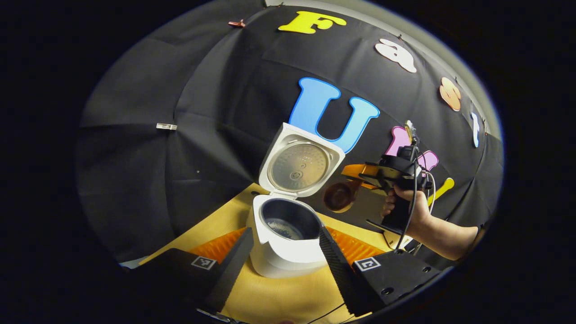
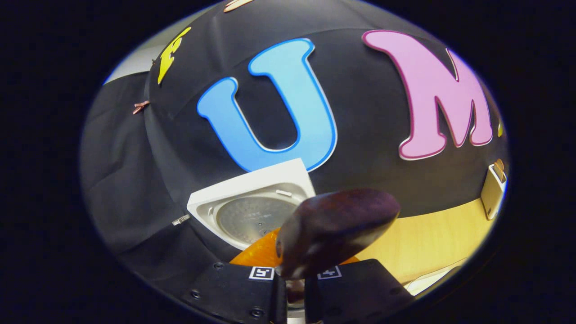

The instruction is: Close the left gripper, press the button to open the rice cooker; take a wooden spoon from the chopstick holder with the right hand, scoop a spoonful of rice and pour it into the rice cooker, then put the wooden spoon back into the chopstick holder.

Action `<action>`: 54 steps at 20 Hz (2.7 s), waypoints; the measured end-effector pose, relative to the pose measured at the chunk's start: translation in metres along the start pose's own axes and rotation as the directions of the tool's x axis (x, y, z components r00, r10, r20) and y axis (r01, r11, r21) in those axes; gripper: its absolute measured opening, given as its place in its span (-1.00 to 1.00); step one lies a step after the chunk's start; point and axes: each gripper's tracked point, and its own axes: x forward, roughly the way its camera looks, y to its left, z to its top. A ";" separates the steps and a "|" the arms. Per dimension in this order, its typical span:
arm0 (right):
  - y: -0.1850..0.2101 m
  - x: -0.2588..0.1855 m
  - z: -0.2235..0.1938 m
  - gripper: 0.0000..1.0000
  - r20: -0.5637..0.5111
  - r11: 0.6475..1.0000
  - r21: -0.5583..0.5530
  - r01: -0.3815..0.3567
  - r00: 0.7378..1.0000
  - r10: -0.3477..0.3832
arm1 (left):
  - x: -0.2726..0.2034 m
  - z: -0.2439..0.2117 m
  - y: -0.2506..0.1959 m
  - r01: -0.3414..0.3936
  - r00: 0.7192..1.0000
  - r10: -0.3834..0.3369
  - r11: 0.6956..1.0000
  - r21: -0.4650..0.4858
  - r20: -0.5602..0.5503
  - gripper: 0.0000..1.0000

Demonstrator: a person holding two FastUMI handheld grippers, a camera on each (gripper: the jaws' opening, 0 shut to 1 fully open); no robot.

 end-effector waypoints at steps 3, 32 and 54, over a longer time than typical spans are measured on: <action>-0.034 -0.022 0.017 -0.85 0.026 1.000 0.014 0.015 1.000 -0.015 | 0.003 0.010 -0.030 0.003 1.000 -0.004 1.000 0.024 0.025 0.91; -0.454 -0.280 -0.067 -0.85 -0.088 0.832 0.124 0.541 0.841 -0.534 | 0.075 -0.051 -0.187 0.044 0.995 -0.032 0.991 0.126 -0.099 0.91; -0.480 -0.274 -0.172 -0.26 -0.246 0.824 0.138 0.550 0.825 -0.509 | 0.056 -0.046 -0.199 -0.066 0.996 0.075 0.983 0.169 -0.049 0.91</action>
